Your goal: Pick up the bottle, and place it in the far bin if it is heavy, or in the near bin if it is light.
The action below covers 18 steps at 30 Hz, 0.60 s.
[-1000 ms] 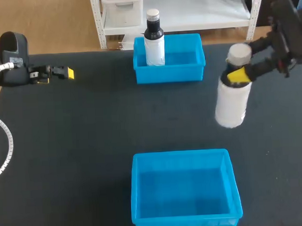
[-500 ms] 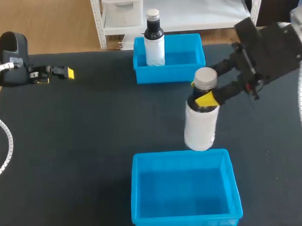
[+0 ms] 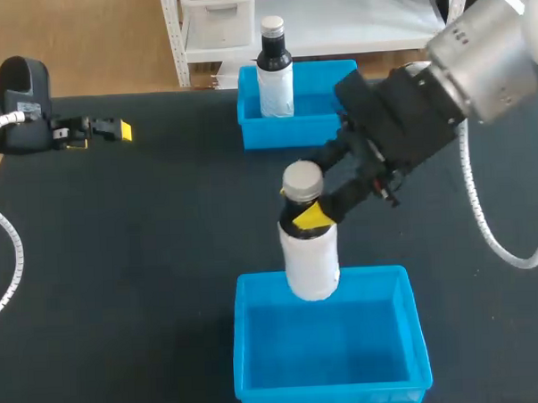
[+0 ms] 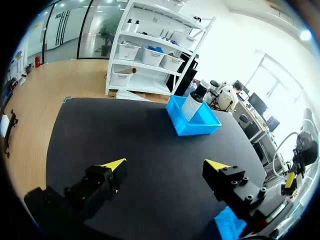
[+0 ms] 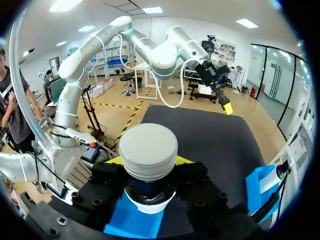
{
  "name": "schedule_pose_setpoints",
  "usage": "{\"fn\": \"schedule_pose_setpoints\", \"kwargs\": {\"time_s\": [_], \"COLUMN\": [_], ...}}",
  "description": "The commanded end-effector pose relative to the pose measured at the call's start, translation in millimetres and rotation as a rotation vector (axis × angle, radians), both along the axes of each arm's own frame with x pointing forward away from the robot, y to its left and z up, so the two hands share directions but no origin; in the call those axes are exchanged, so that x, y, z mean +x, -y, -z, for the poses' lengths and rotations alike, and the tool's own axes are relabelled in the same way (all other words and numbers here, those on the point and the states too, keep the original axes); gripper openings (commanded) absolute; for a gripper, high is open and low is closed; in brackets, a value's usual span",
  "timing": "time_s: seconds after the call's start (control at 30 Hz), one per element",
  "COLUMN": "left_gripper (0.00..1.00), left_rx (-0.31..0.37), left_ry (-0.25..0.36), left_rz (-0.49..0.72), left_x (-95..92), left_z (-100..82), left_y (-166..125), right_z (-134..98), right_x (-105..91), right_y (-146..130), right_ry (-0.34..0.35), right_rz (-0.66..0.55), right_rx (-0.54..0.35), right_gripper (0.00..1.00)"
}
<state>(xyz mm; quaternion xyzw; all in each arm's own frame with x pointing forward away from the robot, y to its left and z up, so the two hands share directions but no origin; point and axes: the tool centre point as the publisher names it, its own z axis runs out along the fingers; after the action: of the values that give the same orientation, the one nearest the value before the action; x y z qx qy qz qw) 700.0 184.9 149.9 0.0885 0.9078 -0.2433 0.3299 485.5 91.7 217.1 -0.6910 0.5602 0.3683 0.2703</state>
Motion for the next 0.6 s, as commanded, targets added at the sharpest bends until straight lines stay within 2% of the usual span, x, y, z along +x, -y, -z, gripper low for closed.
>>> {"fn": "schedule_pose_setpoints", "kwargs": {"time_s": [0.03,0.33,0.6], "left_gripper": [1.0,1.0,1.0], "left_rx": [0.0,0.0,0.0], "left_ry": [0.0,0.0,0.0], "left_rz": [0.0,0.0,0.0], "left_x": [0.0,0.0,0.0], "left_z": [0.0,0.0,0.0], "left_y": [0,0,0], "right_z": [8,23,48], "right_x": [-0.8,-12.4,-10.1], "right_y": [-9,-22,-23], "right_ry": [-0.011,-0.056,-0.088], "right_rz": [-0.022,-0.069,-0.073], "right_rx": [0.02,0.061,0.049], "right_gripper": [0.0,0.0,0.0]}}
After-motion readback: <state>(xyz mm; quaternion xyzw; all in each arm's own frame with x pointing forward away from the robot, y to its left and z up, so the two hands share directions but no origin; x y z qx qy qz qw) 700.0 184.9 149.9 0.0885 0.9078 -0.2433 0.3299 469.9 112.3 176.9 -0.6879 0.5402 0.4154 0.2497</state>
